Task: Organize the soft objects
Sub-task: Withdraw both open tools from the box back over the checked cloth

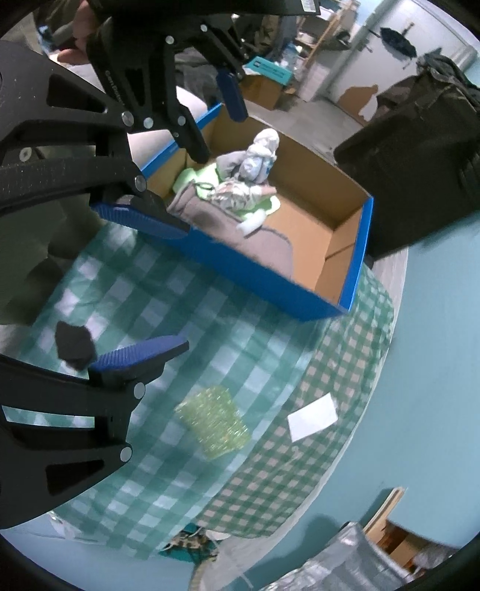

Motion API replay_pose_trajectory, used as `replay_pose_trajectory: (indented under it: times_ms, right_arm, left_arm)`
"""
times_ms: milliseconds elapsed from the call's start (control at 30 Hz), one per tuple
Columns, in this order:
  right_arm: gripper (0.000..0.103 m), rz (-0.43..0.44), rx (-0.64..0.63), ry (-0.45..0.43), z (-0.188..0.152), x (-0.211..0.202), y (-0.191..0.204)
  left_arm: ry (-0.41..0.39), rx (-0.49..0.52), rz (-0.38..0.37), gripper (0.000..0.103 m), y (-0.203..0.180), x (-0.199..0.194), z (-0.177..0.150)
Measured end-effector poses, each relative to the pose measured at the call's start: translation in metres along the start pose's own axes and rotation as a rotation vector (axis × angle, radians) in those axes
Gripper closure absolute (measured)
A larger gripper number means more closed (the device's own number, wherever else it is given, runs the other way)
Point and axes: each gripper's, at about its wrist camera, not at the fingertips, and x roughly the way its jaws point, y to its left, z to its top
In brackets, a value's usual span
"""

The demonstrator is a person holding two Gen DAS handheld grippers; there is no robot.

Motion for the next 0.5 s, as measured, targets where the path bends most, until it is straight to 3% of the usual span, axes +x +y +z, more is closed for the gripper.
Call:
replay_pose_trajectory:
  times_ms: [500]
  right_arm:
    - [0.043,-0.024,0.108,0.065,-0.059,0.006,-0.051]
  left_arm:
    - [0.046,0.148,-0.053,0.041,-0.071,0.011,-0.015]
